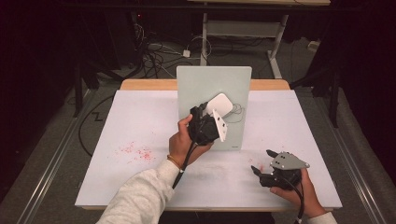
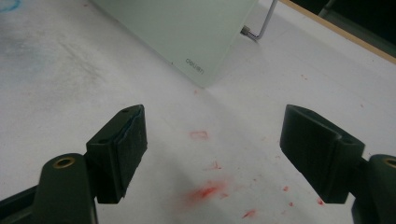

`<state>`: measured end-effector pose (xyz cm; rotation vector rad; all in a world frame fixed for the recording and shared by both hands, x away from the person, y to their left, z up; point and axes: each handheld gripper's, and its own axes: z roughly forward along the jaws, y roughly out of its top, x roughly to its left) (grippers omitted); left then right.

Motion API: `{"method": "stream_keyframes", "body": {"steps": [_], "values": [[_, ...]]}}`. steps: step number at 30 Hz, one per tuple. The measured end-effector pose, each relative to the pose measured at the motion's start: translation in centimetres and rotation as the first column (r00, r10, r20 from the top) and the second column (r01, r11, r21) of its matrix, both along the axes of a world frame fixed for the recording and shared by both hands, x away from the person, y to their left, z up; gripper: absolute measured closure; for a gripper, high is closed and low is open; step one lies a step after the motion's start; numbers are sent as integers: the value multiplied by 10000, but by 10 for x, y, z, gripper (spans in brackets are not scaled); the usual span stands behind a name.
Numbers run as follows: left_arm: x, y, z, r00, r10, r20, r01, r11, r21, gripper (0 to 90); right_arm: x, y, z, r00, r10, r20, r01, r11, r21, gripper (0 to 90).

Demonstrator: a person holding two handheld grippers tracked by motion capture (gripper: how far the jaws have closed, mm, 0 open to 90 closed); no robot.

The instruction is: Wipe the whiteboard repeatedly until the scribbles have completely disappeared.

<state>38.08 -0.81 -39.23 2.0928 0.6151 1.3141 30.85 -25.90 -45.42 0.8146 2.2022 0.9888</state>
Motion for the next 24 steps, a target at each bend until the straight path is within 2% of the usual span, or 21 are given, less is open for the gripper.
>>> {"method": "stream_keyframes", "body": {"steps": [1, 3, 5, 6, 7, 8, 10, 15, 17, 19, 21, 24], "values": [[-1, -5, -3, 9998, -24, 219, 21, 9999, 157, 292, -1, 1, 0, 10000, -6, -14, 6, 10000, -7, 237], [-4, -15, -12, 9992, 38, 386, -45, 9999, 160, 292, -1, 1, 0, 10000, 29, -16, -29, 10000, 0, 237], [-5, -18, -15, 9995, -1, 323, -1, 10000, 69, 292, -1, 1, 0, 10000, -11, -57, 12, 10000, 10, 237], [-6, -21, -19, 9999, 22, 166, -21, 9999, -113, 292, -1, 1, -1, 10000, -33, -83, 33, 10000, 3, 237], [-7, -24, -21, 9996, -64, 291, 61, 9999, 106, 292, -1, 1, -1, 9999, -38, -96, 39, 10000, 16, 237], [-8, -27, -24, 9994, -52, 334, 48, 9999, 137, 292, -1, 1, -1, 10000, -7, -73, 7, 10000, 8, 237], [-12, -32, -32, 9998, -115, 147, 112, 9998, 156, 292, -1, 0, -1, 10000, -28, -85, 29, 10000, 13, 237], [-20, -40, -53, 9996, -255, 72, 250, 9977, 627, 292, 0, -2, -1, 10000, -59, -21, 59, 10000, -21, 237], [-21, -43, -57, 9997, -249, 65, 243, 9969, 746, 292, 1, -2, -1, 10000, -66, -31, 66, 10000, -2, 237], [-21, -44, -57, 9996, -261, 70, 256, 9973, 685, 293, 1, -2, -1, 10000, -65, -40, 65, 10000, -2, 237], [-19, -43, -53, 9991, -401, -96, 406, 9976, 561, 292, 0, -1, -1, 10000, -30, -52, 30, 10000, -43, 237], [-17, -45, -45, 9990, -449, -88, 453, 9974, 554, 292, 1, -2, -1, 10000, -9, -42, 9, 10000, -49, 237]]}}
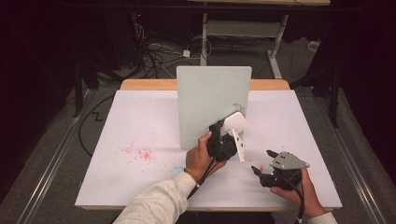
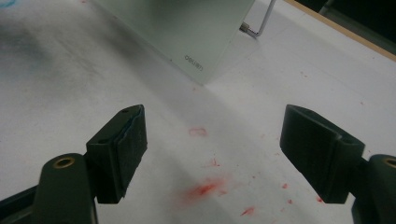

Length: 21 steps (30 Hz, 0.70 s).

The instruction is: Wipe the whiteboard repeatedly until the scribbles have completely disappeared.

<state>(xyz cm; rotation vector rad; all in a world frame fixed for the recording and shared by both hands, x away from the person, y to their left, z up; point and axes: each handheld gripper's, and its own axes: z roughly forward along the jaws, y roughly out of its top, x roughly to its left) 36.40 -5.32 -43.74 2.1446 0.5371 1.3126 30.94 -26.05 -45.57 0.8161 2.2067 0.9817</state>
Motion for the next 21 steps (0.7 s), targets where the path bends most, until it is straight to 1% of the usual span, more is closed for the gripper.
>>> {"method": "stream_keyframes", "body": {"steps": [3, 5, 6, 7, 8, 9, 10, 11, 12, 13, 14, 17, 19, 21], "values": [[5, 0, 14, 10000, -1, -33, -1, 9993, -376, 292, 0, 0, 0, 10000, 0, 2, 0, 10000, 9, 237], [10, 1, 27, 10000, -18, -44, 16, 9988, -487, 292, -1, 0, 0, 10000, -15, -11, 15, 10000, 11, 237], [12, 1, 31, 10000, -4, -24, 2, 9987, -513, 292, 0, 0, 0, 10000, 6, -22, -6, 10000, 27, 237], [15, 2, 41, 9999, 121, 90, -115, 9980, -621, 292, 0, 0, 0, 10000, -23, -36, 23, 10000, 54, 237], [15, 2, 41, 9999, 121, 90, -115, 9980, -621, 292, 0, 0, 0, 10000, -23, -36, 23, 10000, 54, 237], [17, 2, 46, 9998, 124, 130, -114, 9973, -729, 292, -1, 0, 0, 10000, -58, -70, 59, 10000, 72, 237], [19, 3, 49, 9999, 157, -1, -157, 9961, -871, 292, -1, 0, 0, 10000, -66, -71, 66, 9999, 80, 237], [19, 3, 50, 9999, 152, -34, -155, 9959, -890, 292, 0, 0, 0, 10000, -27, -24, 27, 10000, 65, 237], [19, 3, 50, 9998, 142, 112, -134, 9972, -730, 292, 0, -1, 0, 10000, 2, -6, -2, 10000, 48, 237], [17, 1, 46, 9996, 249, 107, -242, 9978, -609, 292, 0, -1, 1, 10000, 8, -6, -8, 10000, 58, 237], [17, 0, 43, 9996, 234, 154, -227, 9985, -491, 292, 0, -1, 0, 10000, 25, -21, -25, 10000, 73, 237], [11, -4, 26, 9994, 165, 305, -164, 9999, -25, 292, 0, 0, 0, 10000, -6, -69, 6, 10000, 60, 237], [6, -6, 12, 9996, 67, 272, -71, 9998, 178, 292, -1, 0, 0, 9999, -15, -101, 16, 10000, 38, 237], [2, -7, 1, 9997, -12, 238, 2, 9991, 422, 293, 0, 0, -1, 10000, -23, -90, 23, 10000, -14, 237]]}}
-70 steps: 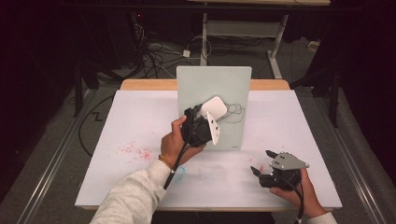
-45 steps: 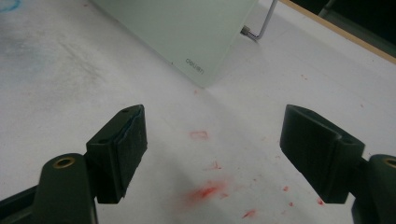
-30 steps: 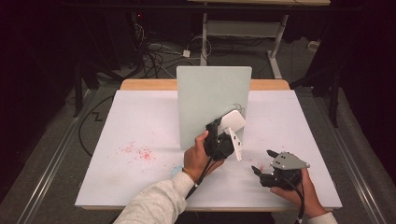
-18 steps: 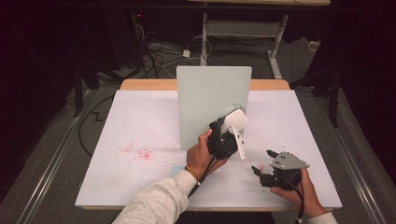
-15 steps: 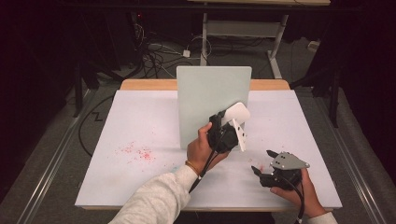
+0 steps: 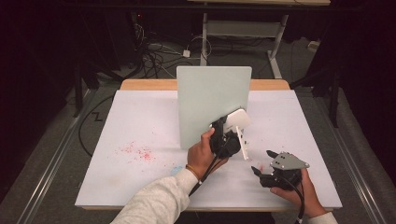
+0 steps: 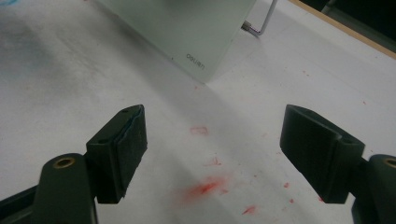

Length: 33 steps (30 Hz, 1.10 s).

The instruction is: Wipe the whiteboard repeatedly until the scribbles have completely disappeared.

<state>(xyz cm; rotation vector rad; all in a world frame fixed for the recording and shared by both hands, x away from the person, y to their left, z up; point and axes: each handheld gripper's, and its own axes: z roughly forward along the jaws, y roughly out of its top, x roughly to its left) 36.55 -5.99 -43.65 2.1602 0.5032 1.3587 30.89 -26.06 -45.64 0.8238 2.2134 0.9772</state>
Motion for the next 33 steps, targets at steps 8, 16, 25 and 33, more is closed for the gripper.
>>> {"method": "stream_keyframes", "body": {"steps": [8, 16, 25, 33], "values": [[-11, 2, -26, 9991, -96, -407, 121, 9980, 615, 292, 2, -3, -1, 9998, -172, -33, 172, 9998, -62, 239], [-4, -2, -11, 9940, -419, -1009, 410, 9991, -108, 292, 2, -1, -2, 9998, -180, -56, 179, 9997, -143, 239], [18, -1, 51, 9975, -66, -704, -21, 9925, -1222, 292, 3, -3, -2, 9998, -208, -43, 207, 9996, -172, 240], [15, -5, 40, 9982, -37, -595, -25, 9945, -1049, 293, 2, -1, -2, 9997, -205, -94, 203, 9997, -162, 240]]}}
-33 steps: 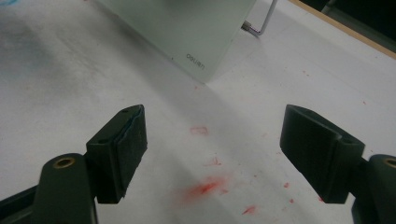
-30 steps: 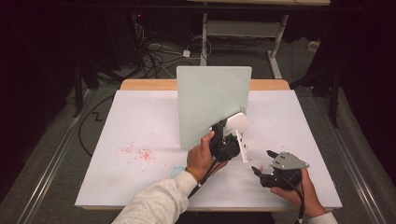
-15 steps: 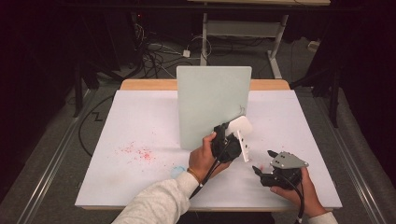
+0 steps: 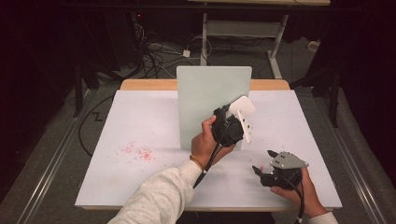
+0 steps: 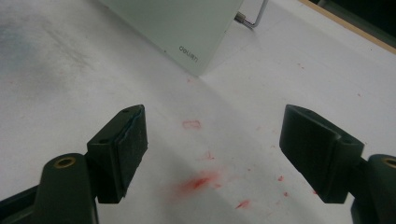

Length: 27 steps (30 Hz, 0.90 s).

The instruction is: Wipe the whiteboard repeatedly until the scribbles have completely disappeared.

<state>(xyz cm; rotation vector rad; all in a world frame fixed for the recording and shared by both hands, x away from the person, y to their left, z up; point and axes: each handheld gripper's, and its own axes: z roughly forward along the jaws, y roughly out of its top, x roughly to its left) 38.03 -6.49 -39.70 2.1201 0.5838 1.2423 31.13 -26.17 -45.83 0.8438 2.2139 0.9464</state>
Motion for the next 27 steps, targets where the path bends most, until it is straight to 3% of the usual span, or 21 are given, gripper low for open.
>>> {"method": "stream_keyframes", "body": {"steps": [7, 12, 15, 21, 22, 27], "values": [[-13, -5, -34, 9993, -317, -181, 331, 9963, 795, 292, 0, 1, -1, 10000, 95, 3, -95, 10000, -24, 241], [-18, 6, -48, 9972, -374, -652, 415, 9971, 641, 292, 1, 0, -1, 10000, -51, 2, 51, 10000, 5, 243], [-22, 10, -56, 9973, -332, -652, 395, 9943, 991, 292, 1, 0, -1, 10000, -34, -1, 34, 10000, -10, 243], [-17, 4, -43, 9960, -394, -799, 455, 9961, 761, 292, 1, 2, -2, 10000, 58, 7, -57, 9999, -151, 243], [-14, 3, -38, 9955, -438, -834, 487, 9972, 570, 292, 1, 2, -2, 10000, 60, 4, -60, 9999, -158, 243], [-6, -4, -15, 9971, -387, -648, 411, 9985, 367, 292, 2, 0, -3, 10000, -14, -14, 14, 9999, -109, 243]]}}
